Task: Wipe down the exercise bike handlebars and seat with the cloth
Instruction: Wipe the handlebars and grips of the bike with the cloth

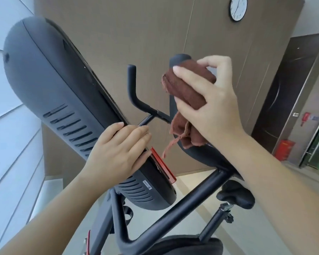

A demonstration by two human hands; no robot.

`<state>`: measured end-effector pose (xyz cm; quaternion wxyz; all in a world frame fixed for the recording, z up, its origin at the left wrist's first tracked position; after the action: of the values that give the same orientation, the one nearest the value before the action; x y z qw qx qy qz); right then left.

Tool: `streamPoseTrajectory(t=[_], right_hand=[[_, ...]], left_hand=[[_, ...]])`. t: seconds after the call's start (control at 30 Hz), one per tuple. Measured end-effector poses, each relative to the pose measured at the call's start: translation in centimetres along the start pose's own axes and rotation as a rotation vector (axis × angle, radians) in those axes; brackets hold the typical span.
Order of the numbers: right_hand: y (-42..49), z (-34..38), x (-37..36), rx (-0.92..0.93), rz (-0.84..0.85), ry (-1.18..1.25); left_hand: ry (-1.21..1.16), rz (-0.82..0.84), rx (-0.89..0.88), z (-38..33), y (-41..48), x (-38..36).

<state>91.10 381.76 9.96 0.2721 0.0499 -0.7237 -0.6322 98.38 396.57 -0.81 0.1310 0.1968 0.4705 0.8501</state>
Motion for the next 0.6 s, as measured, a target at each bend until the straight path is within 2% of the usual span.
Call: streamPoseTrajectory(t=[0.07, 0.23, 0.3, 0.4, 0.47, 0.6], right_hand=[[-2.3, -0.2, 0.2, -0.014, 0.062, -0.001], [-7.4, -0.2, 1.7, -0.056, 0.343, -0.042], [-6.5, 0.1, 2.2, -0.105, 0.317, 0.025], [-2.2, 0.9, 1.9, -0.085, 0.077, 0.06], [0.6, 1.5, 1.0, -0.069, -0.015, 0.031], [1.3, 2.0, 0.1, -0.015, 0.135, -0.155]], left_hand=[[0.012, -0.029, -0.002, 0.0, -0.1, -0.1], [0.047, -0.049, -0.001, 0.0, -0.2, -0.1], [0.061, -0.042, 0.01, -0.1, -0.3, -0.1], [0.074, -0.043, 0.017, -0.3, -0.3, -0.1], [0.08, -0.048, 0.018, -0.3, -0.3, -0.1], [0.08, -0.049, 0.025, -0.4, -0.4, -0.2]])
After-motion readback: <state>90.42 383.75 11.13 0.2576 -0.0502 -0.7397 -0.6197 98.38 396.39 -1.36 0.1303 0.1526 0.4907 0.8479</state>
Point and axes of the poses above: each hand's wrist, its own y-axis towards the middle knuckle, its own x-axis out of the back of the hand, z = x × y, the point moved 3 cm from there along y, towards the middle knuckle, and after that the axes turned 7 degrees about y, right-handed, at the moved point
